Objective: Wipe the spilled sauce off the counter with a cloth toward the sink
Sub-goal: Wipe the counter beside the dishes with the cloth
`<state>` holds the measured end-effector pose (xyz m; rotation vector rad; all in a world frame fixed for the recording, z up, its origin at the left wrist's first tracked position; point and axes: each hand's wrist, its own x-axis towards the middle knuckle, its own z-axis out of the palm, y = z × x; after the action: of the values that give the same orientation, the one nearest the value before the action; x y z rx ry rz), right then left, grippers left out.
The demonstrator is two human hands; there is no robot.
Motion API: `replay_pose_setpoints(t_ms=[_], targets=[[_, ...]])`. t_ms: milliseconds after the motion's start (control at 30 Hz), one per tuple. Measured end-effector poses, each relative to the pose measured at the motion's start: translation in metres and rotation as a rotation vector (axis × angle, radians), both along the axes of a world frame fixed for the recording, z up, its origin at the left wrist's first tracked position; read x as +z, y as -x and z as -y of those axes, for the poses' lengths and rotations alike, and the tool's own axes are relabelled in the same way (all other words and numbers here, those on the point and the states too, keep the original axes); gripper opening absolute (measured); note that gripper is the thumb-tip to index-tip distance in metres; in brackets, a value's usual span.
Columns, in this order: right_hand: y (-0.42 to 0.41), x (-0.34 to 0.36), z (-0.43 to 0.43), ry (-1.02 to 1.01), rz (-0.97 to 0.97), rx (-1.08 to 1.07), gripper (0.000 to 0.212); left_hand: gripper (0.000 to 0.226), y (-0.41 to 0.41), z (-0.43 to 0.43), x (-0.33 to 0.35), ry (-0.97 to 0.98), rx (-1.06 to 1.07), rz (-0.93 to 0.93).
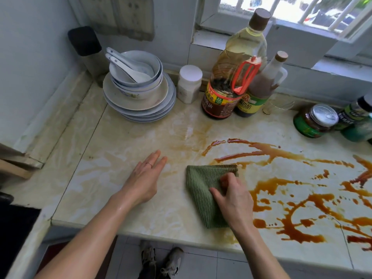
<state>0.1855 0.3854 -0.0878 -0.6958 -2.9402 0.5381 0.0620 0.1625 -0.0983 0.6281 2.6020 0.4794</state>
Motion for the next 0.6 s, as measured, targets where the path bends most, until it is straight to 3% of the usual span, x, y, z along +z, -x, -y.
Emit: replay_pose_setpoints(t_ms=[100,167,233,333,433,533,600], targets=[[0.011,0.002,-0.012,-0.025,-0.120,-0.004,0.010,0.080,0.000,0.000,0.000,0.008,-0.010,-0.001],[0.026,0.017,-0.021,-0.048,-0.260,-0.033,0.008,0.079,0.000,-0.001,0.000,0.013,-0.004,-0.001],[0.030,0.021,-0.018,-0.054,-0.315,0.104,0.006,0.079,-0.001,-0.002,0.001,0.019,0.001,-0.001],[0.016,-0.005,0.003,-0.033,-0.210,0.434,0.018,0.080,-0.002,-0.002,0.002,0.017,0.003,-0.001],[0.004,-0.032,0.027,0.012,-0.102,0.523,0.040,0.080,-0.003,-0.003,0.003,0.022,0.000,0.009],[0.013,-0.034,0.052,-0.013,-0.055,0.700,0.045,0.078,-0.003,-0.004,0.005,0.029,-0.017,0.007],[0.029,-0.034,0.055,-0.047,-0.040,0.695,0.048,0.078,-0.002,-0.004,0.006,0.027,-0.020,0.010]])
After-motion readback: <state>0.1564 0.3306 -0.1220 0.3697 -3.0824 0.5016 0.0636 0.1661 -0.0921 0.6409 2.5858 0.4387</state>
